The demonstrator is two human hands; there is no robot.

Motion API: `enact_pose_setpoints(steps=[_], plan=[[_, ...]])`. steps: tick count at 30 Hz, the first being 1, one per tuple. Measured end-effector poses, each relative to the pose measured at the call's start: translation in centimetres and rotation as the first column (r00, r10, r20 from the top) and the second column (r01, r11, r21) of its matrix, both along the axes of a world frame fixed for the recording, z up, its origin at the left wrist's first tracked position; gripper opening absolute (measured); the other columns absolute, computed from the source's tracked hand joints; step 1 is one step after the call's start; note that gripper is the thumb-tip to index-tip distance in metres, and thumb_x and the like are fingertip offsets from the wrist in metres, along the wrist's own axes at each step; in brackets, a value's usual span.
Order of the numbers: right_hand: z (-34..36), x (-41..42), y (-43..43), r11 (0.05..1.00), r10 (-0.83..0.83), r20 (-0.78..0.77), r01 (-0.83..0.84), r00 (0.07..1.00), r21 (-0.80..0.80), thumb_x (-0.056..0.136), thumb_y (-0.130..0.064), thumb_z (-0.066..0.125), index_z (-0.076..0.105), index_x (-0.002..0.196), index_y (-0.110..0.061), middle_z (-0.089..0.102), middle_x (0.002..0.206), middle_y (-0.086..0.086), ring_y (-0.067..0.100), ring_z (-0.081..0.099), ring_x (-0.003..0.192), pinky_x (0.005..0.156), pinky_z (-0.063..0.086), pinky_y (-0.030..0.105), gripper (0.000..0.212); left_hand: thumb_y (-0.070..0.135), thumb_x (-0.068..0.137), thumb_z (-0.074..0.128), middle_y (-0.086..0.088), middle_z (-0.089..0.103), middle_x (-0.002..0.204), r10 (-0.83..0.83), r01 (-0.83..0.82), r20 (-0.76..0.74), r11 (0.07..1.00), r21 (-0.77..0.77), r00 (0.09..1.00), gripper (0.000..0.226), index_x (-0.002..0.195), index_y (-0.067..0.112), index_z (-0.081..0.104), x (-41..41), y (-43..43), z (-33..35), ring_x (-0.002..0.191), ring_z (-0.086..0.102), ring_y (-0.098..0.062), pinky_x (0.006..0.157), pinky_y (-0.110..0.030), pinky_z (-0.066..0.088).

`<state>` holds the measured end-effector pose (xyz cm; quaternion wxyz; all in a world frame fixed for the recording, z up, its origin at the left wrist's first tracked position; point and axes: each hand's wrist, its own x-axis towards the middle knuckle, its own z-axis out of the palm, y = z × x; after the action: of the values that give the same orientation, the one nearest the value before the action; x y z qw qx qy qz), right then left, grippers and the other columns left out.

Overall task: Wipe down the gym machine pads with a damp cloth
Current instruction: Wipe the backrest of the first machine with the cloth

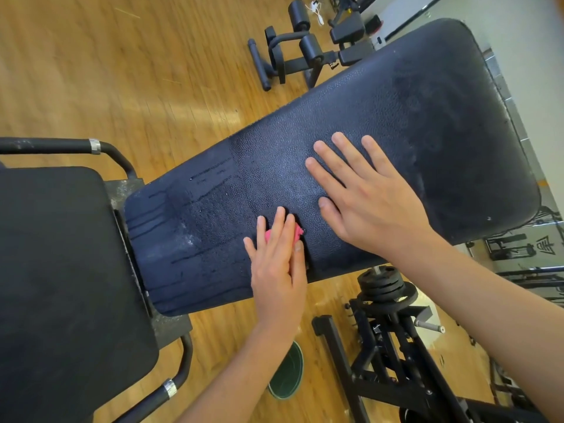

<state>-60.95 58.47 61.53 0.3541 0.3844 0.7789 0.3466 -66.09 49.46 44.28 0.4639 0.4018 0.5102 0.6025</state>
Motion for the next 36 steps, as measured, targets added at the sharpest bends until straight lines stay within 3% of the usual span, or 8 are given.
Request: enact_pose_setpoints(steps=[6,12,16,22,28,36], plan=[[0.2,-0.2,0.0,1.000,-0.015,-0.002,0.015,1.000,-0.007,0.106,-0.040,0.026,0.033,0.160,-0.013,0.026,0.167,0.012,0.034,0.019,0.156,0.126,0.012,0.055,0.060,0.040,0.111,0.034,0.013,0.033,0.162,0.013,-0.012,-0.018,0.999,0.031,1.000,0.046,0.153,0.025,0.040,-0.9,1.2,-0.3,0.156,0.017,-0.013,0.128,-0.035,-0.002],[0.0,-0.2,0.0,1.000,-0.012,0.002,0.012,1.000,-0.003,0.106,-0.041,0.026,0.033,0.160,-0.013,0.026,0.168,0.011,0.034,0.019,0.156,0.127,0.011,0.054,0.061,0.031,0.111,0.038,0.015,0.030,0.162,0.149,-0.145,0.030,0.984,-0.099,0.988,0.045,0.153,0.020,0.045,-3.8,7.8,-0.8,0.156,0.017,-0.015,0.125,-0.026,-0.006],[0.0,-0.1,0.0,1.000,-0.011,0.005,0.011,1.000,-0.008,0.107,-0.041,0.026,0.031,0.161,-0.013,0.025,0.168,0.011,0.034,0.018,0.156,0.127,0.011,0.054,0.061,0.030,0.111,0.036,0.007,0.030,0.165,0.153,-0.147,0.027,0.974,-0.170,0.988,0.046,0.155,0.020,0.043,-5.6,12.5,-0.7,0.156,0.017,-0.016,0.126,-0.039,-0.004],[0.0,-0.1,0.1,1.000,-0.011,0.010,0.011,1.000,-0.013,0.107,-0.041,0.024,0.030,0.161,-0.014,0.023,0.168,0.011,0.034,0.016,0.157,0.127,0.009,0.054,0.061,0.028,0.109,0.035,0.003,0.029,0.167,0.102,-0.099,0.003,0.965,-0.244,0.995,0.044,0.148,0.017,0.052,-7.4,17.0,-0.7,0.156,0.018,-0.019,0.126,-0.045,-0.004],[0.0,0.0,0.0,1.000,-0.012,0.004,0.012,1.000,-0.014,0.107,-0.041,0.023,0.031,0.160,-0.013,0.024,0.168,0.013,0.035,0.018,0.156,0.126,0.010,0.055,0.061,0.024,0.108,0.033,0.001,0.022,0.169,0.051,-0.057,-0.034,0.973,-0.223,0.998,0.051,0.159,0.022,0.036,-7.1,15.3,-0.2,0.157,0.016,-0.019,0.125,-0.045,0.001],[0.0,-0.1,0.0,1.000,-0.006,-0.002,0.006,1.000,-0.003,0.106,-0.039,0.026,0.034,0.159,-0.012,0.027,0.167,0.013,0.036,0.021,0.155,0.126,0.013,0.056,0.060,0.025,0.111,0.029,0.005,0.016,0.170,0.039,-0.043,-0.024,0.976,-0.211,0.999,0.051,0.161,0.018,0.027,-5.0,11.0,0.6,0.158,0.006,-0.016,0.127,-0.053,0.005]])
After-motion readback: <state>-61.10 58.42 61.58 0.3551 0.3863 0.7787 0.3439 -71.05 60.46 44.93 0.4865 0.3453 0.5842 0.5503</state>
